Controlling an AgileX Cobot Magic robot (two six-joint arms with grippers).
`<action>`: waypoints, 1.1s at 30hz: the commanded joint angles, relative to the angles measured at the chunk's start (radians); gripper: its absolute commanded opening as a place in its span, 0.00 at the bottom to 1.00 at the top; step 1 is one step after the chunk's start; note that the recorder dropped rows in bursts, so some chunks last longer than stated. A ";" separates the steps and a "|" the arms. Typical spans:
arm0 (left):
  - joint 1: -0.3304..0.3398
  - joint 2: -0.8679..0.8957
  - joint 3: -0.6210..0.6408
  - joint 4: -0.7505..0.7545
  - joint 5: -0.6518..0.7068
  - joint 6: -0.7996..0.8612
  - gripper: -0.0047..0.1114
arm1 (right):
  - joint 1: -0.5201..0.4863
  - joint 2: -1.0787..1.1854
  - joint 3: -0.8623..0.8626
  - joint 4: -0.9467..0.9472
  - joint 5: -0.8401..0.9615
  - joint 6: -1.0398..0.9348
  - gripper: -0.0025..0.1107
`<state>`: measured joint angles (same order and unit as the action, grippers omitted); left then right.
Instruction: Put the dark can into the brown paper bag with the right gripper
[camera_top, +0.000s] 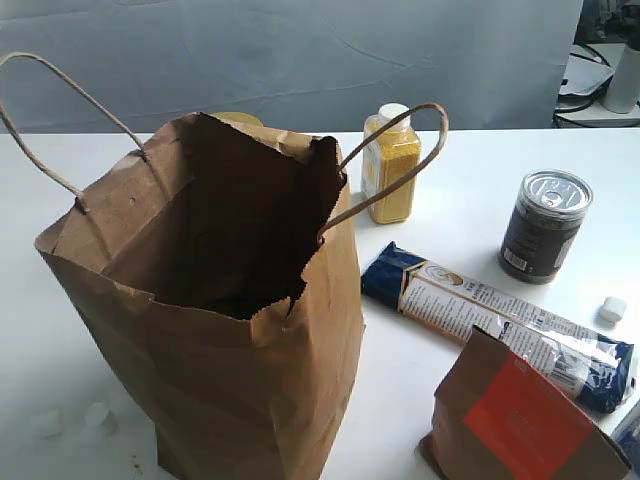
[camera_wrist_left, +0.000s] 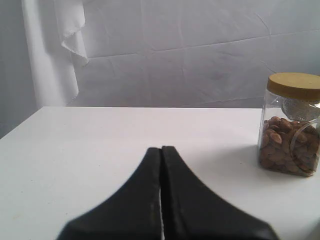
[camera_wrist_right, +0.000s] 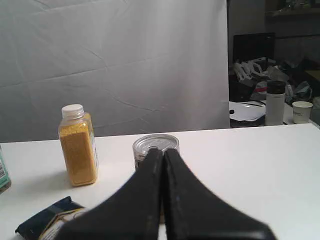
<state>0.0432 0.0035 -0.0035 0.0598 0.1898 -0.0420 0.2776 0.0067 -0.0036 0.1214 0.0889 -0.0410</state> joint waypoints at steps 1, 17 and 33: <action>-0.006 -0.003 0.004 0.003 -0.007 -0.004 0.04 | 0.002 -0.007 0.004 0.028 -0.027 0.108 0.02; -0.006 -0.003 0.004 0.003 -0.007 -0.004 0.04 | 0.025 0.859 -0.854 -0.272 0.547 0.326 0.02; -0.006 -0.003 0.004 0.003 -0.007 -0.004 0.04 | 0.132 1.631 -1.592 -0.220 1.132 0.265 0.76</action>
<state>0.0432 0.0035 -0.0035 0.0598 0.1898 -0.0420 0.4074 1.5730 -1.5575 -0.1254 1.1949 0.2418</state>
